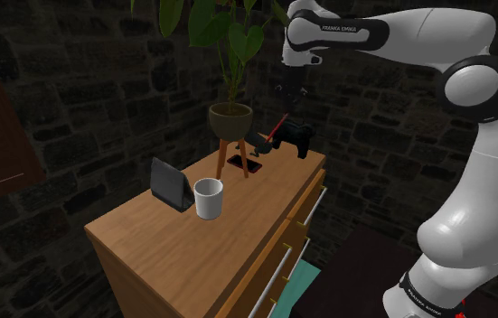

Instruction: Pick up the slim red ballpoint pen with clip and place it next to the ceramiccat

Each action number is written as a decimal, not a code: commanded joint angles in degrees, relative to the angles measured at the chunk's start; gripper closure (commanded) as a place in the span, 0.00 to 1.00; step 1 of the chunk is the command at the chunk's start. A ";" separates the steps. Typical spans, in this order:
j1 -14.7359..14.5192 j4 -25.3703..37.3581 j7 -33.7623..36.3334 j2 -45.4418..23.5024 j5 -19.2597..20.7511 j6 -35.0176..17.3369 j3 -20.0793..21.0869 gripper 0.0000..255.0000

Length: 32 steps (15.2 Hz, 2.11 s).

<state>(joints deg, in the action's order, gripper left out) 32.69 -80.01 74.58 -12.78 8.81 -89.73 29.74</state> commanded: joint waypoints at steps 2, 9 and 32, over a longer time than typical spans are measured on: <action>0.25 -2.67 0.05 0.36 -0.17 -2.38 -0.05 1.00; 0.86 -9.07 0.16 1.15 -0.50 -8.08 -0.22 1.00; 1.12 -23.71 2.13 -1.44 1.49 -24.86 -0.96 1.00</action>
<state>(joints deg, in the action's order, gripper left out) 33.79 -103.32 76.66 -13.85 10.07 -113.83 28.89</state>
